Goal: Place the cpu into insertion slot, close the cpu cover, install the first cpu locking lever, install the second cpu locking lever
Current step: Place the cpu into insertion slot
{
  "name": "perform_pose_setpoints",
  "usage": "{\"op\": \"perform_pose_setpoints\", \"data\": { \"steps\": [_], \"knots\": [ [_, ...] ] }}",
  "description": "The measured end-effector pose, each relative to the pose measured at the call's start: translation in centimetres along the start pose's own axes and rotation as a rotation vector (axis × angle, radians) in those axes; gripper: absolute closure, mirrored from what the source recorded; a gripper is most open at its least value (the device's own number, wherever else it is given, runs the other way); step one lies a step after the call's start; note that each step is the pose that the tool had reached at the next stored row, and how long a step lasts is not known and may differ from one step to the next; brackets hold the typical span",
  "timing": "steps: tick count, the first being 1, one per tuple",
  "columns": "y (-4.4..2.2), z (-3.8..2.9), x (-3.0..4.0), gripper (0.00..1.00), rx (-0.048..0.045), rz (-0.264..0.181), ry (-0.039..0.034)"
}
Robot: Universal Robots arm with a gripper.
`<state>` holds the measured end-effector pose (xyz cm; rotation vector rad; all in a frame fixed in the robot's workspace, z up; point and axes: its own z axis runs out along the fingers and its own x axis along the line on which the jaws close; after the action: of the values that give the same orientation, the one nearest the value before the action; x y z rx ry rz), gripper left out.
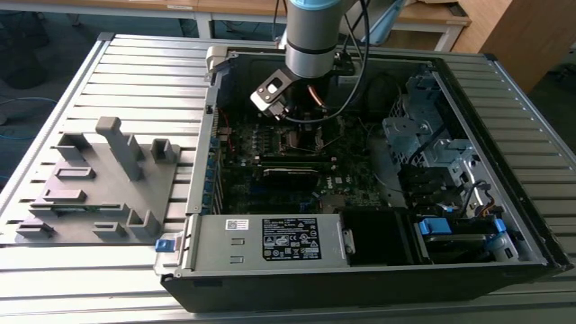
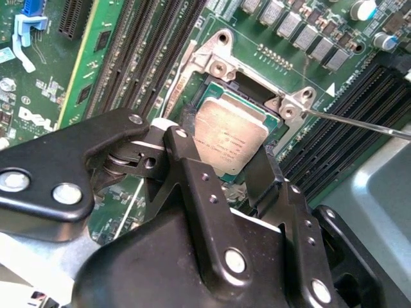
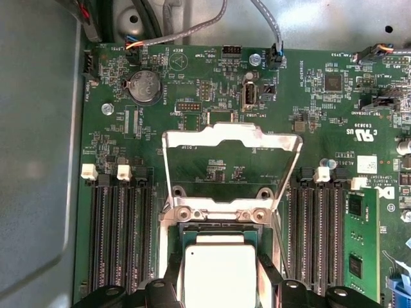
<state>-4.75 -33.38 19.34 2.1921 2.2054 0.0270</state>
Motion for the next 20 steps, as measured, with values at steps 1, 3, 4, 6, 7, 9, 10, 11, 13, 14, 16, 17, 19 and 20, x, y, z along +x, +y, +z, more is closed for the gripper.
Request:
{"op": "perform_pose_setpoints", "data": {
  "steps": [1, 3, 4, 6, 7, 9, 10, 11, 13, 14, 16, 17, 19, 20],
  "knots": [
    [-0.02, 0.00, 0.00, 0.46, -0.0001, 0.000, 0.0001],
    [-0.03, 0.01, 0.00, 0.46, -0.0001, 0.000, 0.0001],
    [-0.04, 0.01, -0.01, 0.46, 0.0000, 0.000, 0.0000],
    [-0.04, 0.01, -0.01, 0.46, 0.0000, 0.000, 0.0000],
    [-0.03, 0.01, -0.01, 0.46, 0.0000, 0.000, 0.0000],
    [0.03, 0.01, -0.01, 0.46, -0.0001, 0.000, 0.0001],
    [0.05, 0.02, 0.00, 0.46, 0.0000, 0.000, 0.0001],
    [0.07, 0.01, 0.00, 0.46, 0.0000, 0.000, 0.0000],
    [0.09, 0.02, 0.00, 0.46, -0.0001, 0.000, 0.0001],
    [0.11, 0.02, 0.00, 0.46, -0.0001, 0.000, 0.0001],
    [0.11, 0.02, 0.00, 0.46, 0.0000, 0.000, 0.0001],
    [0.11, 0.02, 0.00, 0.46, 0.0000, 0.000, 0.0000],
    [0.11, 0.06, 0.00, 0.46, 0.0000, 0.000, 0.0000],
    [0.11, 0.10, 0.00, 0.46, 0.0001, 0.000, -0.0001]
  ]
}}
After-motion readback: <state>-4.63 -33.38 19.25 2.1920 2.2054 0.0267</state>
